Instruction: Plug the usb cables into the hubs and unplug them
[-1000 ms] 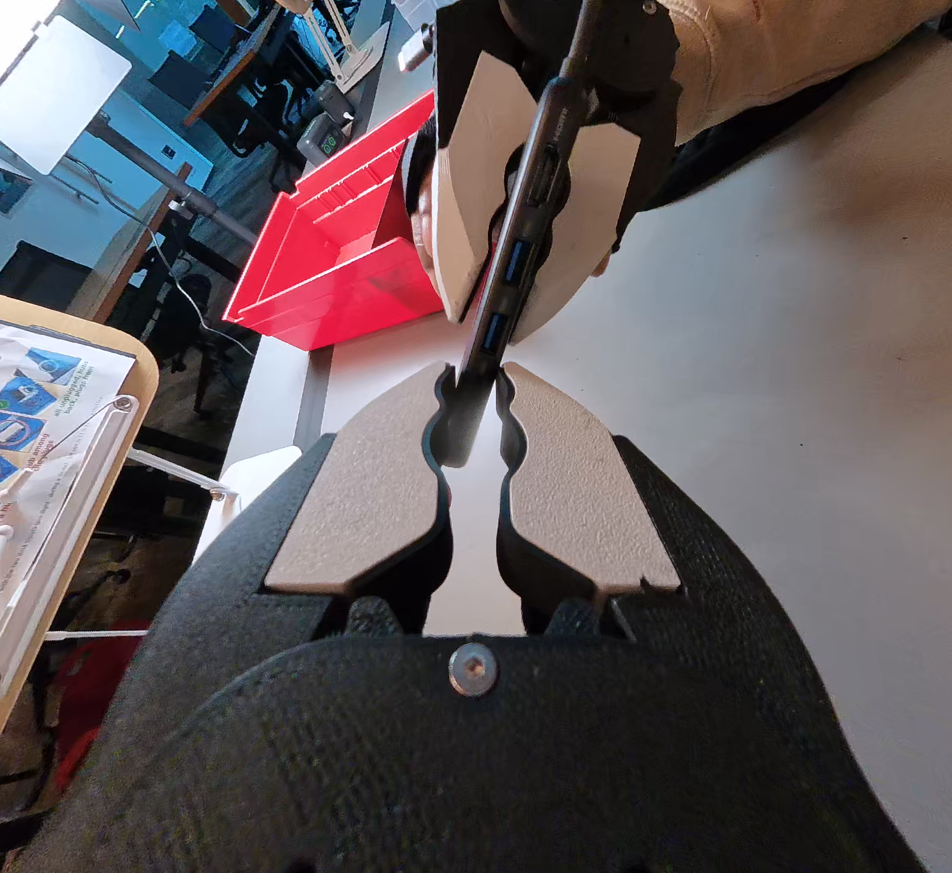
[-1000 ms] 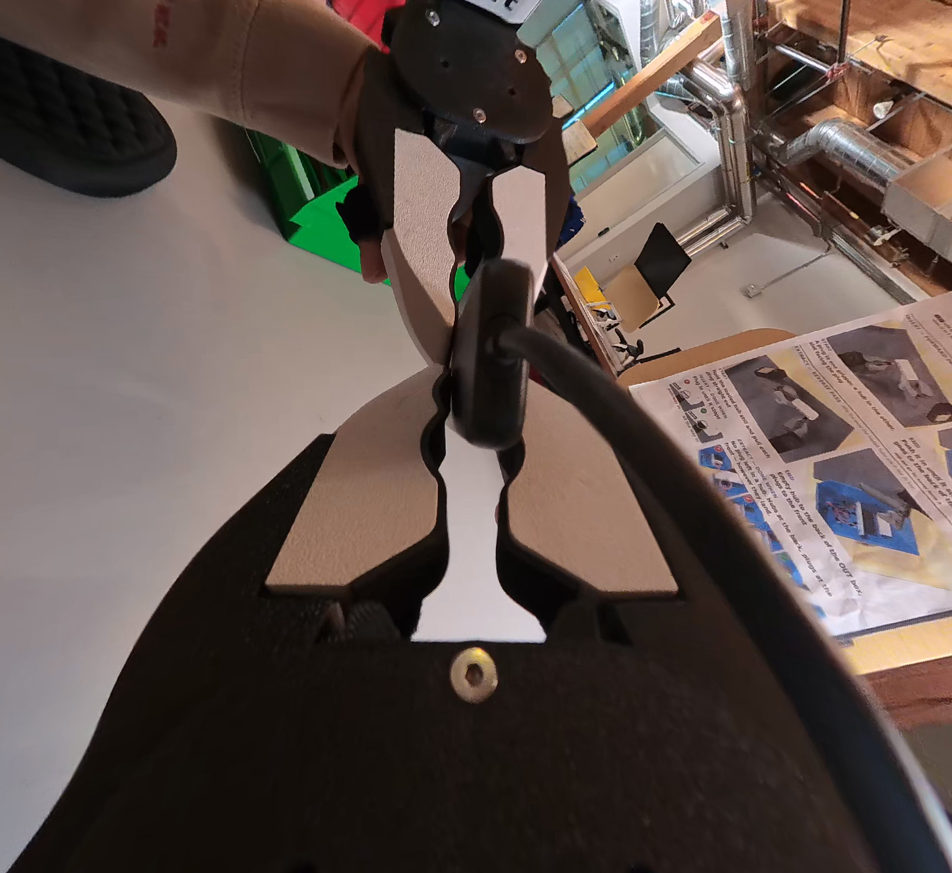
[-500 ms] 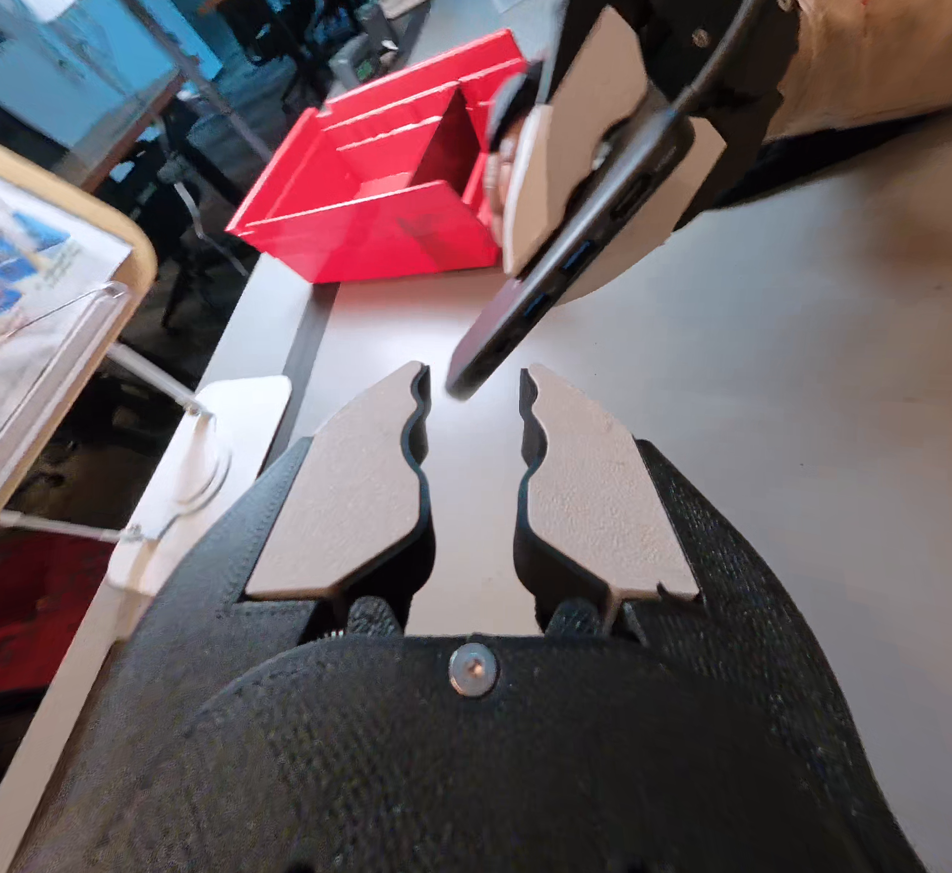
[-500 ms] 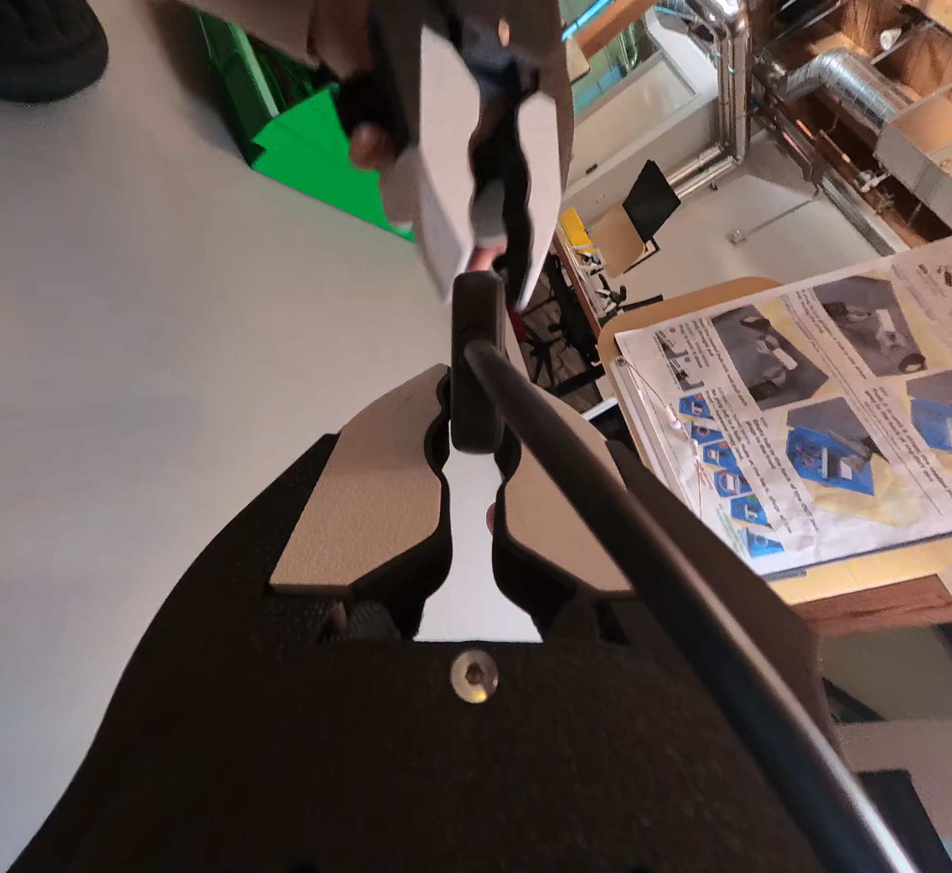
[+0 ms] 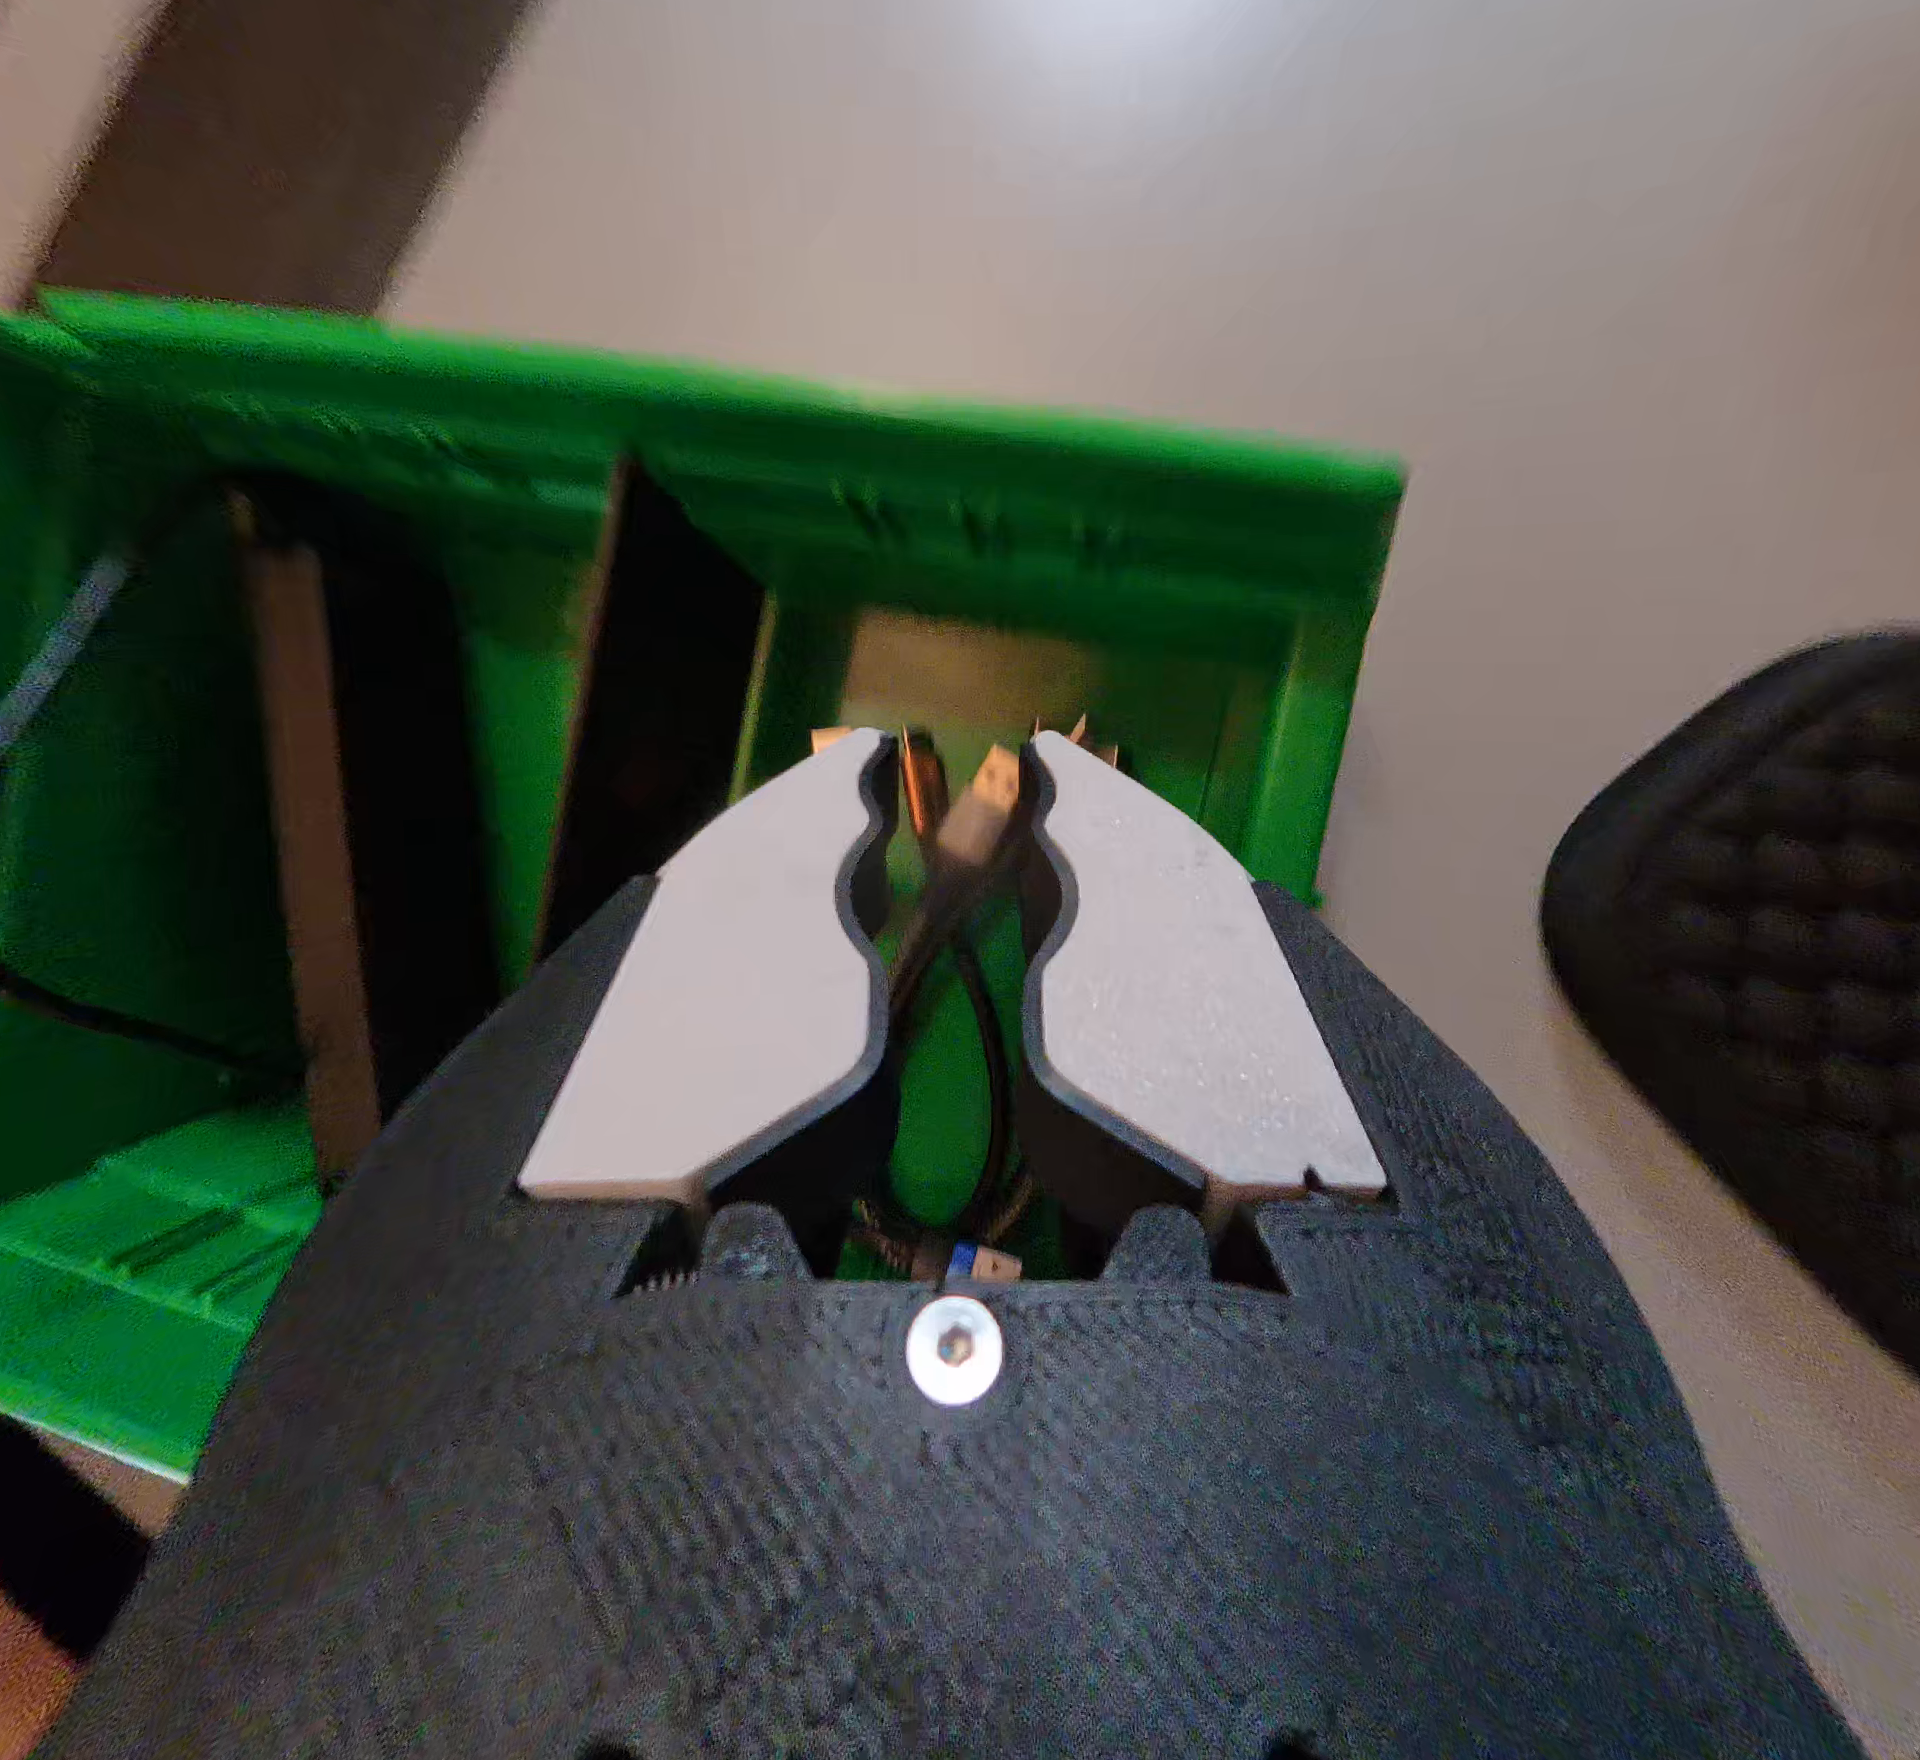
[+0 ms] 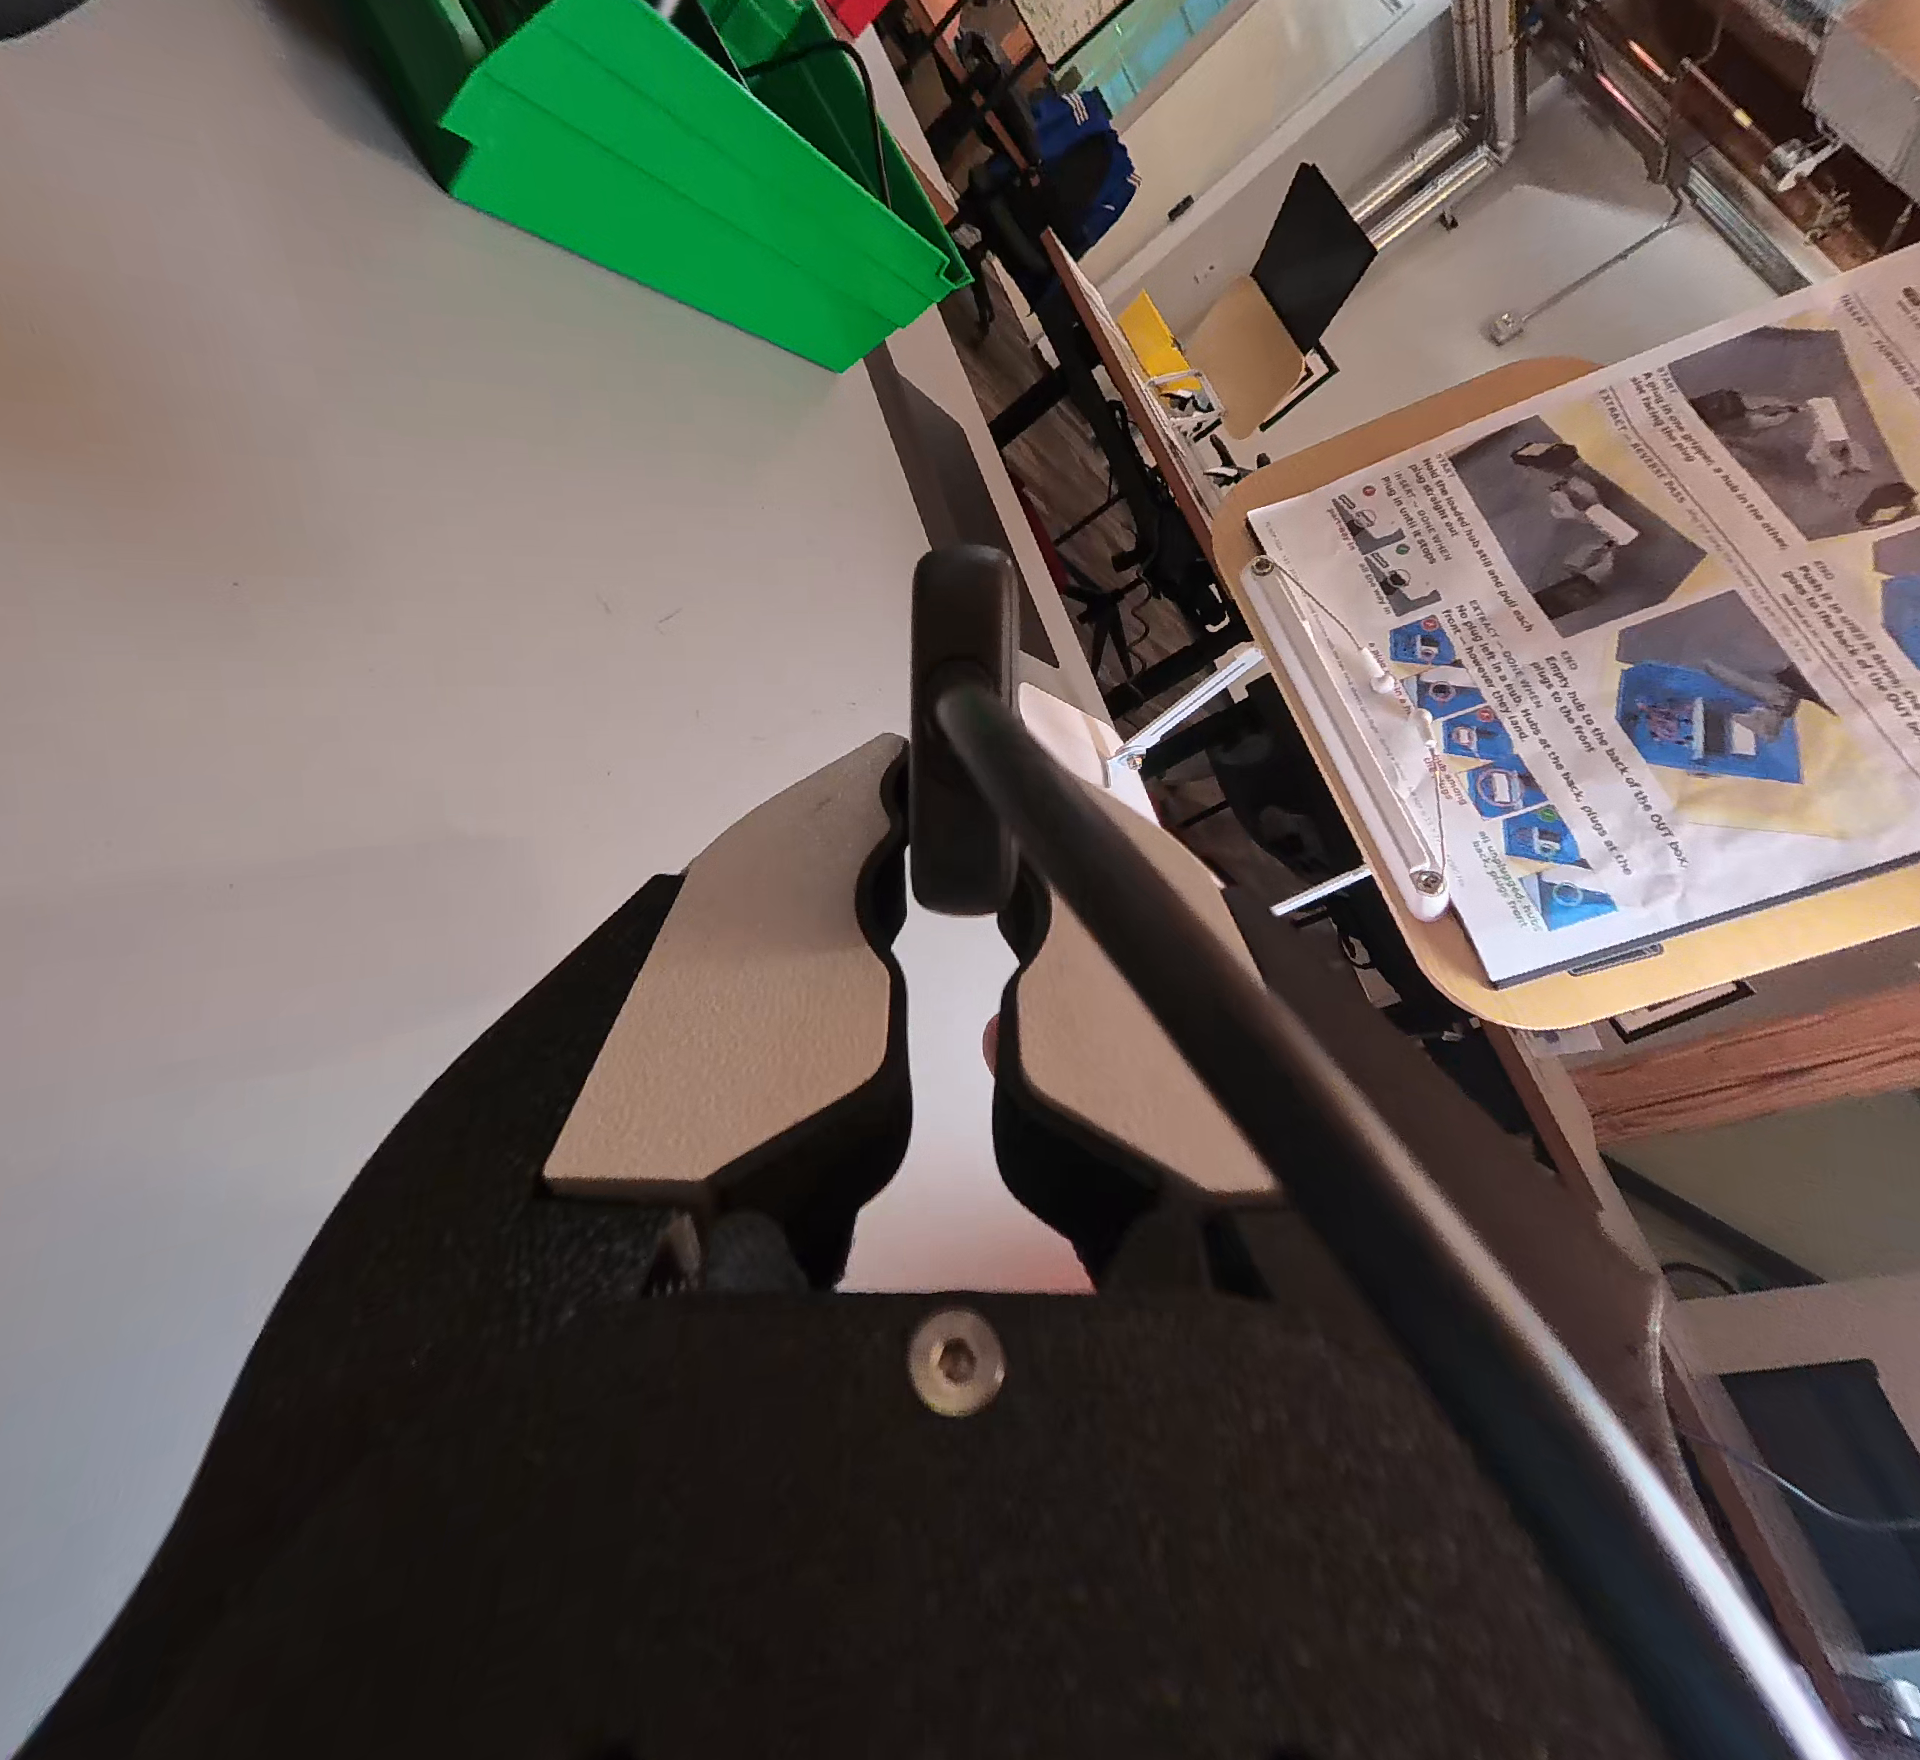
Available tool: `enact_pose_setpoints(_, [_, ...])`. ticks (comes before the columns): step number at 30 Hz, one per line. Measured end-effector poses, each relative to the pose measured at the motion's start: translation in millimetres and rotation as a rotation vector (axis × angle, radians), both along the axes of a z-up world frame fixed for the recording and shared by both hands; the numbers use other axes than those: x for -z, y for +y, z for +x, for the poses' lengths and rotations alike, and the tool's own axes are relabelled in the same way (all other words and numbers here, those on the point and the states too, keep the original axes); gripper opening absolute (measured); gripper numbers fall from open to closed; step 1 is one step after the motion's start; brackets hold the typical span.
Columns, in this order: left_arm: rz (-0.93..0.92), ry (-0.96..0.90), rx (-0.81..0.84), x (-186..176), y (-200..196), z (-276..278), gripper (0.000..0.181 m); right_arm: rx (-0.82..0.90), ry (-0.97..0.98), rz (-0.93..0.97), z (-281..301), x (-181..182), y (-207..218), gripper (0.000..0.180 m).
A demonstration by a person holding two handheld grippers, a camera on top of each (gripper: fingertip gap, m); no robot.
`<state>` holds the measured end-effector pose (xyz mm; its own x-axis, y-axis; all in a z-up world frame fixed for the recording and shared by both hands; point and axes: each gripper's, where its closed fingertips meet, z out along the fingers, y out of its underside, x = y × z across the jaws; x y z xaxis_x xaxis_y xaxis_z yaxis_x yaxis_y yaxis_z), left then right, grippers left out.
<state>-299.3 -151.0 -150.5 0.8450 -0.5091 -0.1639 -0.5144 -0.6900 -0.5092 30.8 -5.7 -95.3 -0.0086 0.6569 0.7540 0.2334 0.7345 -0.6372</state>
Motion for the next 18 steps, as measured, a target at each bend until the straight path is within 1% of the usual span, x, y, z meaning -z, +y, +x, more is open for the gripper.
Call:
enact_pose_setpoints(1, [-0.050, 0.029, 0.014, 12.6, -5.9, -2.6, 0.022, 0.003, 0.002, -0.004, -0.4, 0.8, 0.8, 0.013])
enact_pose_setpoints(4, [-0.153, 0.065, 0.074, 37.8, -15.5, 2.1, 0.023, 0.012, 0.000, -0.021, -1.1, 3.7, 2.7, 0.013])
enact_pose_setpoints(7, [-0.197, 0.173, 0.094, 48.1, -15.5, -7.3, 0.023, 0.019, 0.001, -0.031, -0.7, 5.5, 3.9, 0.013])
enact_pose_setpoints(11, [-0.211, 0.148, 0.062, 48.2, -8.6, -16.9, 0.019, 0.019, -0.001, -0.057, -1.5, 8.6, 6.0, 0.013])
enact_pose_setpoints(14, [-0.276, 0.157, 0.084, 57.1, -11.1, -19.2, 0.019, 0.021, -0.008, -0.061, -1.6, 10.9, 7.2, 0.013])
enact_pose_setpoints(18, [-0.313, 0.170, 0.111, 64.8, -11.9, -18.6, 0.020, 0.020, -0.008, -0.067, -0.6, 11.0, 7.0, 0.013])
